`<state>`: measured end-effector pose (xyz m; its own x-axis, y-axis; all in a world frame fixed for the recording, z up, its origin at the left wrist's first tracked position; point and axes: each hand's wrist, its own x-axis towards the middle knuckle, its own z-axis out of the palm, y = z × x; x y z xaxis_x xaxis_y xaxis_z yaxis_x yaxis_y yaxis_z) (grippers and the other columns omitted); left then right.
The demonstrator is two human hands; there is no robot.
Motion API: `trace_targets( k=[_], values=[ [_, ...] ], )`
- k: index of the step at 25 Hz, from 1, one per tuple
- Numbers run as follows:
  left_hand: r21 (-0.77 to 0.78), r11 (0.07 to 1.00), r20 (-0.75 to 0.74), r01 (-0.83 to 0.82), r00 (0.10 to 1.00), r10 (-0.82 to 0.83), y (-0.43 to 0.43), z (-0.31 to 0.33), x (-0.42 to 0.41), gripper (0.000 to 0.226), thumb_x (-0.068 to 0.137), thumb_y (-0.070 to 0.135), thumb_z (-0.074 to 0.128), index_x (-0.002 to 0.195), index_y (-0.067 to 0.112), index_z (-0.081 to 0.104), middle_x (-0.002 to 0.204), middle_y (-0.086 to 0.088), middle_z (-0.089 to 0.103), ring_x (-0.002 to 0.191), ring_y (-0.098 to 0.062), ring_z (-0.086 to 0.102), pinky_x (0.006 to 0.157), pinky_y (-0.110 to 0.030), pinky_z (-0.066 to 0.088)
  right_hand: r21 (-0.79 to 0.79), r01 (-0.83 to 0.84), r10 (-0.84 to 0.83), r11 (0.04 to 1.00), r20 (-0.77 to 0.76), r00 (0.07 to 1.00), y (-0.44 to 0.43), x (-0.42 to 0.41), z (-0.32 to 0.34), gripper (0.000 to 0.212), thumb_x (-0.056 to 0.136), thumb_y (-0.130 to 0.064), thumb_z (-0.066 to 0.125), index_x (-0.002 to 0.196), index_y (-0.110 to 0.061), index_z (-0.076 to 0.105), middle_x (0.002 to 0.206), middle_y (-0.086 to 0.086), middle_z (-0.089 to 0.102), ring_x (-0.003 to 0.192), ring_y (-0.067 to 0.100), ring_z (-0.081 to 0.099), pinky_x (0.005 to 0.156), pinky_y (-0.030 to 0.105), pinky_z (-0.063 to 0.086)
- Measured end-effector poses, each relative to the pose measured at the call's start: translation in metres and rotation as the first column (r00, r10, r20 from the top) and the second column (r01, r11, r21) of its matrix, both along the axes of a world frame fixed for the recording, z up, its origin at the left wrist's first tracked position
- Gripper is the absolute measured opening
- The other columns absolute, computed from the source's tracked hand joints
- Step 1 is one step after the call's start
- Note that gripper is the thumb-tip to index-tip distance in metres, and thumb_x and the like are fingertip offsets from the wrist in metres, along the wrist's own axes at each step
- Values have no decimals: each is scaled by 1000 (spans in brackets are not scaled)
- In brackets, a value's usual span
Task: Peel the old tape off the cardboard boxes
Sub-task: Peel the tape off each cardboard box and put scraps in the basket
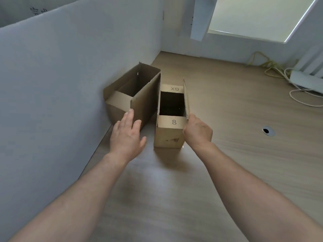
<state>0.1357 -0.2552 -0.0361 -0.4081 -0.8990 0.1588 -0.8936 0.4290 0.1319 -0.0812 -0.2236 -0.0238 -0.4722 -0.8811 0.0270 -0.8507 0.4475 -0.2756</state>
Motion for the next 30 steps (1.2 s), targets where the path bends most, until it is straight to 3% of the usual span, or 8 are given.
trace_targets(
  k=[6,12,14,17,19,21,24,30],
  values=[
    [83,995,29,-50,998,48,34,6,-20,69,94,48,49,150,18,24,160,-14,3,148,-26,7,117,-39,15,-32,95,-92,995,93,991,79,-58,3,35,83,-6,37,107,-25,54,89,5,59,82,30,47,62,31,30],
    [134,988,84,71,993,-82,94,3,-62,70,96,49,43,152,20,14,161,-7,7,148,-22,5,118,-37,10,-29,178,-162,984,290,943,156,-95,8,27,79,-7,41,76,-29,57,68,-5,55,78,26,52,57,30,35],
    [24,994,88,106,990,-108,112,5,-74,74,93,46,49,152,17,15,160,-11,6,148,-26,3,119,-41,6,-29,214,-189,976,372,909,179,-109,9,32,75,-4,42,85,-25,63,70,0,58,76,26,51,62,32,39],
    [-203,975,-10,87,996,-91,127,13,-87,98,78,33,72,152,10,13,158,-19,9,147,-33,0,116,-46,-9,-81,346,-264,935,492,830,215,-132,8,26,70,3,41,62,-18,55,56,-1,45,63,26,41,56,30,29],
    [-165,984,21,62,998,-59,124,19,-91,108,78,34,71,153,13,-4,158,-12,12,147,-29,-1,115,-47,-14,-112,402,-287,909,531,797,231,-138,6,23,69,3,43,58,-16,49,56,-1,44,63,26,40,55,30,27],
    [-117,992,99,41,995,-29,123,20,-100,97,85,41,62,153,17,-3,151,-4,28,144,-24,14,116,-49,-7,-118,404,-270,907,574,773,243,-134,2,12,73,-5,52,70,-17,55,68,-1,55,68,26,49,58,33,37],
    [-129,991,167,34,986,-12,123,25,-108,68,88,43,57,145,22,26,135,-1,45,128,-24,37,113,-46,13,-96,442,-275,892,662,698,247,-124,-13,8,74,-16,63,81,-15,59,78,5,64,74,27,58,66,39,51],
    [-118,993,175,7,984,14,124,30,-113,43,87,44,62,120,23,43,114,-4,52,110,-26,46,94,-43,31,-110,420,-272,901,612,743,276,-158,-16,24,76,5,51,63,-15,56,55,1,46,57,23,40,55,30,36]
  ],
)
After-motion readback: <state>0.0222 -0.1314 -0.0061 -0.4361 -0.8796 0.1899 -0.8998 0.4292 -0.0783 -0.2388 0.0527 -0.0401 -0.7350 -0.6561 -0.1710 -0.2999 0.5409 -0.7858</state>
